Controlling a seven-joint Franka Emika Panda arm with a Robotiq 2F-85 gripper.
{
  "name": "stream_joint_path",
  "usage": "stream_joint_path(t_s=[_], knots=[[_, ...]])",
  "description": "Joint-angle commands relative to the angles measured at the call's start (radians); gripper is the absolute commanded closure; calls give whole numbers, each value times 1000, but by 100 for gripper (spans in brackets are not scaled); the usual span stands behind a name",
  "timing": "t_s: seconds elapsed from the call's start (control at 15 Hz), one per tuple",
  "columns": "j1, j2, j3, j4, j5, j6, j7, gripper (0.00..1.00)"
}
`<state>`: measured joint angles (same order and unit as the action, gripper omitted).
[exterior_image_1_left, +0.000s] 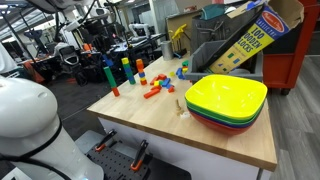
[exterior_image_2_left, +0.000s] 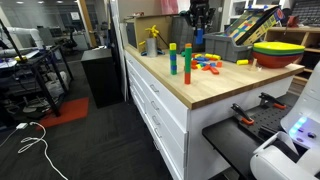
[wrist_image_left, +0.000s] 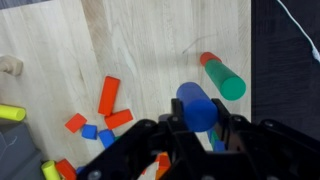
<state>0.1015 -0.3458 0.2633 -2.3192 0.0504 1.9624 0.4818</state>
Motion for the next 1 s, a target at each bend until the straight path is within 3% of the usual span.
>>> stream_joint_path(t_s=[0.0,0.93], knots=[[3,40,4,63,-4,-39,32,92],[42,123,7,147,16,-72,59,92]])
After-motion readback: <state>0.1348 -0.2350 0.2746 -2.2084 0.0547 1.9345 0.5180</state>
